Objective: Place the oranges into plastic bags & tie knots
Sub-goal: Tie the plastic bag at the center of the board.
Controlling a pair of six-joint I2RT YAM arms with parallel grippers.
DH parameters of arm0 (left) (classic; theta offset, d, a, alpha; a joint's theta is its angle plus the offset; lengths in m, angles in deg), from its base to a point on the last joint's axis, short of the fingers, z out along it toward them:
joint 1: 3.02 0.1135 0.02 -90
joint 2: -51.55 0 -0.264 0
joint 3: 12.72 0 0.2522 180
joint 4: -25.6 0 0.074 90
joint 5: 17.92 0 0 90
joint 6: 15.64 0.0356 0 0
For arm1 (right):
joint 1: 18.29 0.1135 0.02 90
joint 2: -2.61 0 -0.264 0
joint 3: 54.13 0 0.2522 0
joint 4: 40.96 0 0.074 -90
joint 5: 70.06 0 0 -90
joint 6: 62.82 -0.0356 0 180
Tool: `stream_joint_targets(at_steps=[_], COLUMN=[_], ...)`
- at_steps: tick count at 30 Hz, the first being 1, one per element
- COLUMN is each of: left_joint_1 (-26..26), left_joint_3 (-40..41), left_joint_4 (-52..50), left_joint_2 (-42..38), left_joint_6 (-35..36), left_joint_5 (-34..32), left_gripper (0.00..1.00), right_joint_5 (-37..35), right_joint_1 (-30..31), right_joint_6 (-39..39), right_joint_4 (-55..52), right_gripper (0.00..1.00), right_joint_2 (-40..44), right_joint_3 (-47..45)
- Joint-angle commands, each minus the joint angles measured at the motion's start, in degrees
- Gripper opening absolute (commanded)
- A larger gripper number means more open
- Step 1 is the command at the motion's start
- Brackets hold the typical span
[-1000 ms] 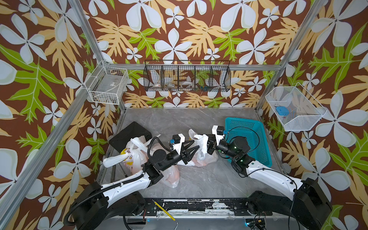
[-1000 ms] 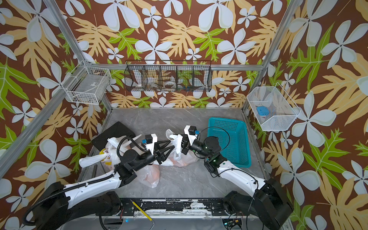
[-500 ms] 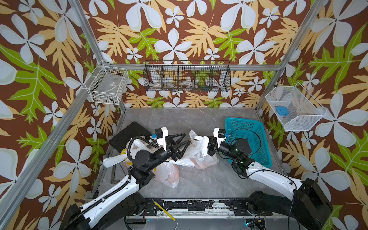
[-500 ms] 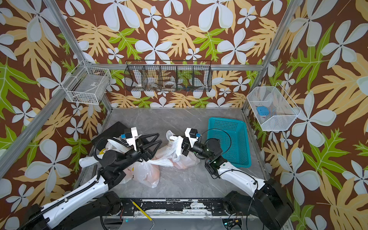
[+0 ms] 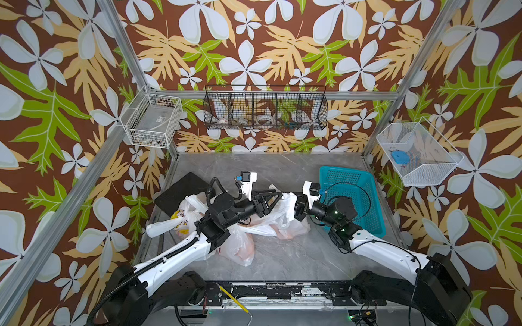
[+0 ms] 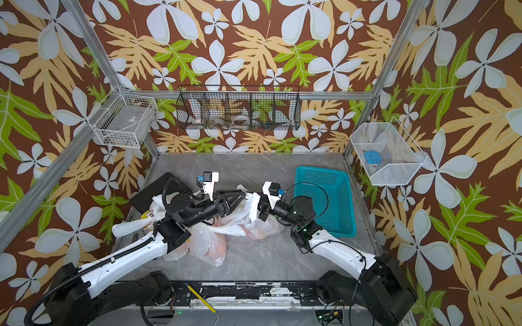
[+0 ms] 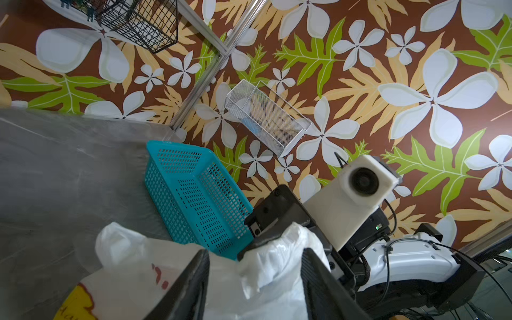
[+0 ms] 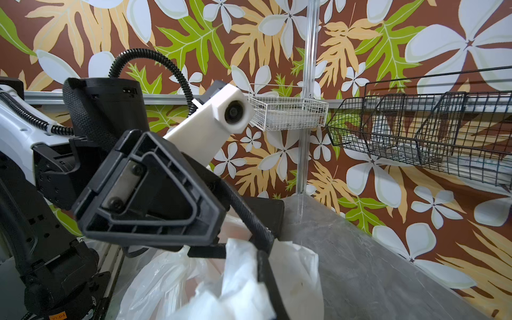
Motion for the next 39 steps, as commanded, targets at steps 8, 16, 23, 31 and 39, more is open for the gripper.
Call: stream_joint_targets(at_steps=[8, 16, 23, 31, 39], left_joint_1=[0.0, 0.0, 0.0, 0.0, 0.0], left_joint_3=[-0.2, -0.3, -0.7, -0.4, 1.5], left_joint_4=[4.0, 3.8, 1.2, 1.6, 4.4], left_joint_2=[2.1, 2.2, 1.6, 1.5, 0.4], left_joint_6=[-1.8, -0.9, 1.3, 2.3, 3.7], left_joint_5=[1.9, 1.3, -0.7, -0.2, -0.9], left_gripper=[0.36, 0.19, 0.11, 0.00, 0.00], right_joint_5=[-0.3, -0.5, -0.6, -0.3, -13.7], right_joint_1=[0.1, 0.0, 0.1, 0.1, -0.5], right_joint_6=[0.3, 1.4, 2.4, 3.4, 6.7], right_joint_4=[-0.2, -2.1, -3.7, -6.7, -18.5], right_gripper=[0.00, 0.00, 0.00, 0.07, 0.64], right_joint_2=[-0.4, -0.3, 0.3, 1.0, 13.8], right_joint_3=[1.0, 1.1, 1.0, 1.7, -3.6])
